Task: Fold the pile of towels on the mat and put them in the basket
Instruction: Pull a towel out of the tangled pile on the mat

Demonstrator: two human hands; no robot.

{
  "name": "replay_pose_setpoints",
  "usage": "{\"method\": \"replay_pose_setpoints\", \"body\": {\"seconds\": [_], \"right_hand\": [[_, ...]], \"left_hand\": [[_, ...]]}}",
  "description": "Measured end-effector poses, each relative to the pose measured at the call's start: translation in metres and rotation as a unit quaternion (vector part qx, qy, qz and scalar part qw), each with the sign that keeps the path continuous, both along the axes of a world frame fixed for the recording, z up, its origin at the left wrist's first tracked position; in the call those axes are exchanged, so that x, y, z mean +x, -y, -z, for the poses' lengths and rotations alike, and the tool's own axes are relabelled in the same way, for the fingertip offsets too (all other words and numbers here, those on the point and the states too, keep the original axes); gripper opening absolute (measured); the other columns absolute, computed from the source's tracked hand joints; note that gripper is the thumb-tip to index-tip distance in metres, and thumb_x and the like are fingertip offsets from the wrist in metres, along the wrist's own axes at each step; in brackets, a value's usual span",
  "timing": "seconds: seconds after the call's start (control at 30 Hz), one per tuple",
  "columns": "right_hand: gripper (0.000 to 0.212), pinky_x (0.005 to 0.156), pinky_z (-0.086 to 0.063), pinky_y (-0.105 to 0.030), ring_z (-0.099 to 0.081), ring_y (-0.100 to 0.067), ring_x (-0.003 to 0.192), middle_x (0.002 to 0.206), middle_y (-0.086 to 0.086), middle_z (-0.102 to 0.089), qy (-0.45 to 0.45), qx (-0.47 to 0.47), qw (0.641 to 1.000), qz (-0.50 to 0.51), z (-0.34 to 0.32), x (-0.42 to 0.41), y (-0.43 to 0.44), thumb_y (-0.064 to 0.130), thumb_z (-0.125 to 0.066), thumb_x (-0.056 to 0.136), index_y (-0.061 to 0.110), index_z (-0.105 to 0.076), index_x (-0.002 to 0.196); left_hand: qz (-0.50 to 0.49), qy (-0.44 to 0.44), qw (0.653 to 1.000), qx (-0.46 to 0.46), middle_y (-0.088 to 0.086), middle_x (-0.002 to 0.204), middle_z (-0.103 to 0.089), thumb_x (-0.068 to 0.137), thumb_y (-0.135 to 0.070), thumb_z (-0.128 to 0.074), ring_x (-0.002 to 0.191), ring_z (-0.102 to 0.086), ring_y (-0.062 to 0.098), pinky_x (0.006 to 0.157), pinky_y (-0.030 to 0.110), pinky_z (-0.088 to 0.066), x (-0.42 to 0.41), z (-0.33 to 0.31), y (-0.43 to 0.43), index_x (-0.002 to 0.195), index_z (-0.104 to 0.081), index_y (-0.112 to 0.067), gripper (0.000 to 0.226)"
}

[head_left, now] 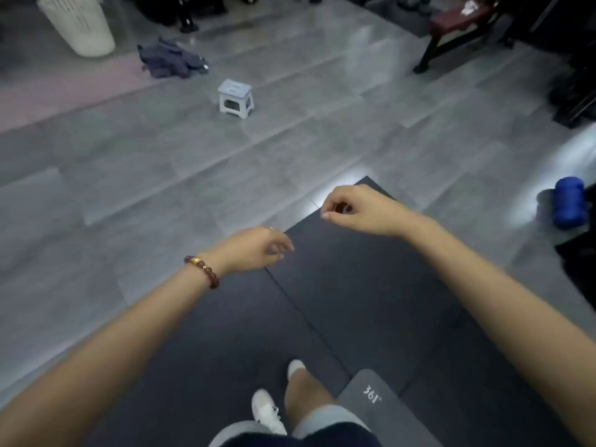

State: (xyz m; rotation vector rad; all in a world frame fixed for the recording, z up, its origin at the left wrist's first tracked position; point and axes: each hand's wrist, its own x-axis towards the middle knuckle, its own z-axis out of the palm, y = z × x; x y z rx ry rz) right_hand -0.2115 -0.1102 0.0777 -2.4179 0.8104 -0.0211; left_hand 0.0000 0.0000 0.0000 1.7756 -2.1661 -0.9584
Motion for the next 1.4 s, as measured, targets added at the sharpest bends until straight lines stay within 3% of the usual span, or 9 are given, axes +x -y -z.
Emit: {"method": "replay_pose_setpoints", "body": {"seconds": [0.2,0.33,0.53,0.73,0.97,1.2,1.4], "right_hand": [[0.014,0.081,-0.050,-0.031,-0.059,-0.007,0.088,0.091,0.014,-0.063,-0.004,0.030,0.999,0.010,0.026,0.036,0.028,0.032,-0.056,0.090,0.021,-0.065,0.091],[0.012,0.081,-0.050,-0.033,-0.059,-0.009,0.087,0.092,0.010,-0.064,0.023,0.025,0.999,-0.011,0.027,0.075,0.078,0.030,-0.055,0.091,0.021,-0.064,0.090],[0.016,0.080,-0.049,-0.040,-0.061,-0.016,0.085,0.092,0.006,-0.067,0.026,0.026,0.999,-0.014,0.023,0.139,0.179,0.032,-0.056,0.090,0.019,-0.065,0.091],[0.016,0.073,-0.047,-0.028,-0.061,-0.014,0.084,0.089,0.006,-0.067,0.019,0.031,0.999,-0.039,0.010,0.218,0.261,0.031,-0.056,0.091,0.019,-0.065,0.089],[0.018,0.068,-0.040,-0.010,-0.059,-0.007,0.084,0.090,0.007,-0.067,0.017,0.029,0.997,-0.073,-0.002,0.335,0.331,0.031,-0.056,0.091,0.016,-0.066,0.092],[0.014,0.063,-0.036,-0.004,-0.059,-0.004,0.083,0.088,0.009,-0.066,0.016,0.006,0.998,-0.058,-0.006,0.455,0.395,0.030,-0.056,0.091,0.019,-0.066,0.091],[0.016,0.069,-0.042,-0.011,-0.058,-0.003,0.083,0.090,0.007,-0.067,0.028,0.026,0.998,-0.041,-0.007,0.538,0.454,0.028,-0.056,0.091,0.016,-0.067,0.093]], "left_hand": [[-0.035,-0.033,0.998,0.047,-0.025,0.097,-0.055,0.090,-0.018,-0.055,0.092,-0.059,-0.002,0.084,0.027,-0.046,0.026,0.036,0.007,0.108,-0.063,-0.028,0.022],[-0.050,-0.049,0.997,0.014,-0.017,0.104,-0.060,0.091,-0.017,-0.054,0.094,-0.059,-0.002,0.086,0.024,-0.043,0.063,0.025,0.056,0.109,-0.063,-0.025,0.022],[-0.124,-0.086,0.988,-0.003,-0.018,0.102,-0.065,0.091,-0.015,-0.055,0.097,-0.059,0.000,0.091,0.034,-0.048,0.131,0.006,0.147,0.105,-0.065,-0.026,0.020],[-0.138,-0.070,0.988,-0.023,-0.025,0.100,-0.062,0.092,-0.020,-0.057,0.095,-0.057,-0.005,0.089,0.035,-0.048,0.205,-0.012,0.223,0.105,-0.065,-0.029,0.018],[-0.147,-0.065,0.987,-0.032,-0.018,0.104,-0.065,0.091,-0.023,-0.056,0.099,-0.058,0.001,0.088,0.035,-0.048,0.305,-0.015,0.292,0.107,-0.064,-0.028,0.019],[-0.131,-0.051,0.990,-0.031,-0.019,0.101,-0.064,0.083,-0.038,-0.048,0.097,-0.059,0.005,0.086,0.039,-0.049,0.434,-0.020,0.363,0.106,-0.065,-0.028,0.030],[-0.124,-0.049,0.990,-0.044,-0.015,0.105,-0.065,0.091,-0.020,-0.057,0.098,-0.059,0.005,0.084,0.031,-0.047,0.524,-0.024,0.430,0.106,-0.065,-0.027,0.019]]}}
